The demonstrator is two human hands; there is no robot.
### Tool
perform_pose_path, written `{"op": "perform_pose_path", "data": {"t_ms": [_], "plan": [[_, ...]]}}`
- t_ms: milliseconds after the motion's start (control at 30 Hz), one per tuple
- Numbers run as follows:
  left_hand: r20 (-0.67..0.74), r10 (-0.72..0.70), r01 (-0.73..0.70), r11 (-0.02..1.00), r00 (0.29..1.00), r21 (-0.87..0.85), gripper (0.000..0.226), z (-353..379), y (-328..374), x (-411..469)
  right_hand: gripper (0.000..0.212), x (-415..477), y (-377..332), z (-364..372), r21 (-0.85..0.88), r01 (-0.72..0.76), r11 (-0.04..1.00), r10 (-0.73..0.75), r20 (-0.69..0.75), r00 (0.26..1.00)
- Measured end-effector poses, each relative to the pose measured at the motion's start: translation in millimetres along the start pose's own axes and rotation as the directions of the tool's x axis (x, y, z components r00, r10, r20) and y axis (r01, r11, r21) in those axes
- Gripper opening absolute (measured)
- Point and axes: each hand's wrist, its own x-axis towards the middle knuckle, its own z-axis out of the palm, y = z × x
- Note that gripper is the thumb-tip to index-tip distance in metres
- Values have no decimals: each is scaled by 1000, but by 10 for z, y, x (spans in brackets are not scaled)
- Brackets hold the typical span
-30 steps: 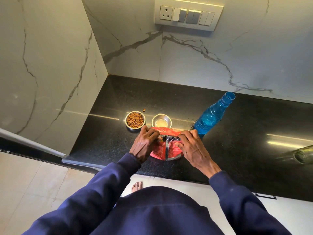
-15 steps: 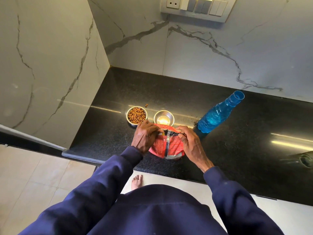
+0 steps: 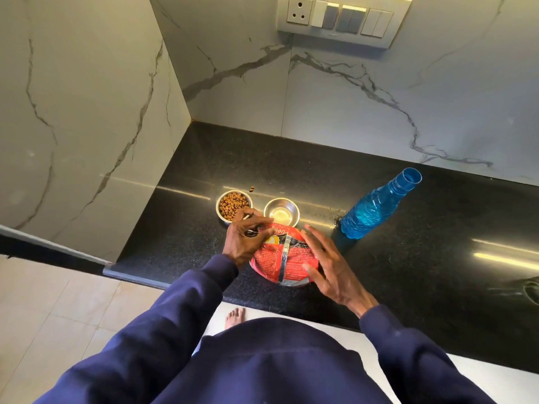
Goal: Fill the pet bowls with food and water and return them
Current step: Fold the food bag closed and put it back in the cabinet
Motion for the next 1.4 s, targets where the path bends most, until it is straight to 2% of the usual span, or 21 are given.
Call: {"op": "perform_pose_path", "data": {"t_ms": [100,233,333,500,633,667,767,833,1033,1200,1300,1400], "plan": [[72,-33,43,988,997,-150,28,14,15,9,103,-64,29,59,-27,-5,1000,6,38,999],[135,-238,273,871,962,-408,25,63,-11,-46,132,-49,55,147,59,-51,997,48,56,997],[159,-358,388,777,920,-495,26,156,-37,-57,131,-16,64,197,160,-25,987,25,1,1000],[227,-404,462,733,886,-499,31,215,-31,-111,125,-17,85,250,247,31,969,-7,-96,995],[178,-461,479,702,870,-526,47,260,16,-168,124,-80,86,308,259,48,965,-5,-165,986],[162,-467,473,690,869,-547,55,272,31,-208,124,-109,82,320,254,60,965,-14,-179,984],[169,-449,453,658,877,-601,101,255,46,-325,129,-151,86,317,207,77,975,-49,-141,989],[197,-435,456,646,879,-612,115,231,39,-400,130,-157,86,288,183,101,978,-81,-111,991],[246,-433,488,644,867,-589,79,151,-7,-545,119,-197,65,207,141,118,983,-110,-61,992],[256,-342,427,753,904,-500,102,120,-40,-671,115,-230,50,214,167,97,981,-89,-52,995],[262,-320,408,799,911,-442,103,94,-65,-697,124,-248,62,215,165,90,982,-87,-21,996],[261,-355,435,803,898,-407,101,73,-57,-666,134,-304,74,275,191,67,979,-64,-25,998]]}}
